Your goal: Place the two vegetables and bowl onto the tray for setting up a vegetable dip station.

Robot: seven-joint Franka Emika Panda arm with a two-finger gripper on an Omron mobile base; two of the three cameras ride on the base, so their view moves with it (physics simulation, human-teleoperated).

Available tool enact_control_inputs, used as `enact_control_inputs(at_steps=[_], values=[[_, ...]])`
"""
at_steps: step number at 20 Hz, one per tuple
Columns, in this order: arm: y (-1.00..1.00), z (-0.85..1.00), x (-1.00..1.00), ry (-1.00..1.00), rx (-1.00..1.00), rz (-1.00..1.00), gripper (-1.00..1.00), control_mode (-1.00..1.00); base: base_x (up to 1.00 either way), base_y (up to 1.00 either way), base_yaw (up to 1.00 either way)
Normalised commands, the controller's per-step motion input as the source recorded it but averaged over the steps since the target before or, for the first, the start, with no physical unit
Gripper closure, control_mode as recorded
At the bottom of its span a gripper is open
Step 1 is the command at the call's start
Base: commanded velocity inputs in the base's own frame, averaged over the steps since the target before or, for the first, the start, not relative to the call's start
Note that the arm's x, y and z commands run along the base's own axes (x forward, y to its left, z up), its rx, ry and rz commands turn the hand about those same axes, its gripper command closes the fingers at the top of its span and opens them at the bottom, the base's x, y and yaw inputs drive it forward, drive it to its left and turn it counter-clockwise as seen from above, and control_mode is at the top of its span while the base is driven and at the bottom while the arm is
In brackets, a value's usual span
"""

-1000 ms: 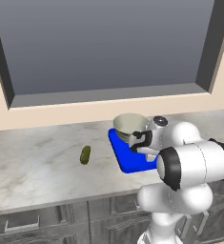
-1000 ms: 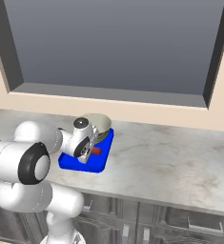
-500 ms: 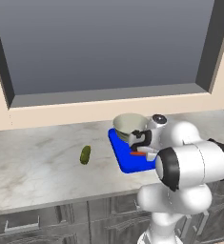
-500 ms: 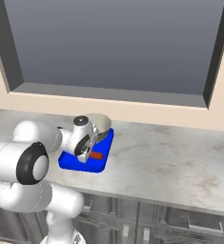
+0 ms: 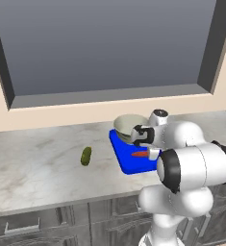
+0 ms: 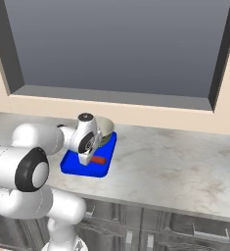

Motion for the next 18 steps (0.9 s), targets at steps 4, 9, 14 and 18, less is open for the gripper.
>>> enact_control_inputs(at_steps=[4, 9, 14, 18], values=[[0.0, 0.05, -0.29, 0.14, 0.05, -0.03, -1.0, -1.0, 0.0, 0.0, 0.0], [0.07, 0.03, -0.33, 0.02, 0.02, 0.0, -1.0, -1.0, 0.0, 0.0, 0.0], [0.18, 0.07, -0.31, 0.02, 0.0, 0.0, -1.0, -1.0, 0.0, 0.0, 0.0], [0.23, 0.1, -0.29, 0.08, 0.0, 0.03, -1.0, -1.0, 0.0, 0.0, 0.0]])
